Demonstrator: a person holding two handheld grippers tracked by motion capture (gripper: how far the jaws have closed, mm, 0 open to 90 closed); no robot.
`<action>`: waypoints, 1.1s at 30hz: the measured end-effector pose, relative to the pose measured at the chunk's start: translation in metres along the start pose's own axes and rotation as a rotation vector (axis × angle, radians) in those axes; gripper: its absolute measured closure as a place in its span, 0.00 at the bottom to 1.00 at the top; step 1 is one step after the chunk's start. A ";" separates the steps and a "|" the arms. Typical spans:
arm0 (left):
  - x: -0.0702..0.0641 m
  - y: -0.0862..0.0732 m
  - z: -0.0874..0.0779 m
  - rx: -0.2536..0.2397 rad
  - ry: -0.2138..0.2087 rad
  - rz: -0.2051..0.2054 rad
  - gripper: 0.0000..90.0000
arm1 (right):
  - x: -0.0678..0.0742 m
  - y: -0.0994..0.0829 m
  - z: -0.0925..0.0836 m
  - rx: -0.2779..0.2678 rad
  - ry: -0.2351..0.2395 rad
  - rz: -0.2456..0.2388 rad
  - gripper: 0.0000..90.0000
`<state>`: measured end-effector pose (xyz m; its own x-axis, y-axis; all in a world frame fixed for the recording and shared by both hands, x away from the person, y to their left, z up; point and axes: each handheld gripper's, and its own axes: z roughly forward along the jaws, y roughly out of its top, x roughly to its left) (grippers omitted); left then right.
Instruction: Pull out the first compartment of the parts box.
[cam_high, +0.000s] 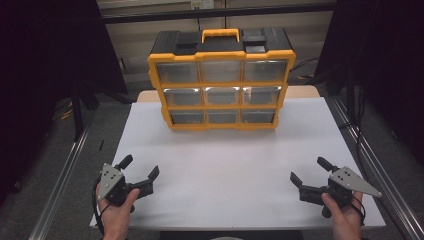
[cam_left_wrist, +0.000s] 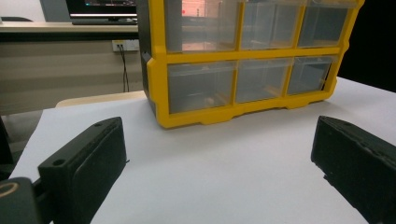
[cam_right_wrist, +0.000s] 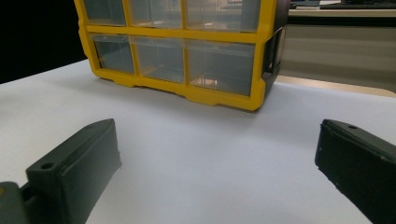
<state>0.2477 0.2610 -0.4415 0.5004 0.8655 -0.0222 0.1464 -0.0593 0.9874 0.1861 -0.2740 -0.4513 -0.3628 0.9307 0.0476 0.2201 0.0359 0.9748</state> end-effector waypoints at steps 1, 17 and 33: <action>-0.001 0.000 0.000 -0.001 0.003 -0.009 0.04 | 0.000 0.000 0.000 0.002 0.004 -0.003 0.00; 0.000 0.002 0.006 0.000 0.043 -0.007 0.04 | -0.002 -0.003 0.003 0.016 0.024 -0.004 0.00; -0.007 0.016 0.030 0.004 0.003 0.021 0.04 | 0.002 -0.001 0.001 0.001 0.042 -0.001 0.00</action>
<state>0.2717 0.2390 -0.4306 0.5006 0.8657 -0.0008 0.1388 -0.0794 0.9871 0.1858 -0.2720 -0.4528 -0.4006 0.9146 0.0554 0.2203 0.0375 0.9747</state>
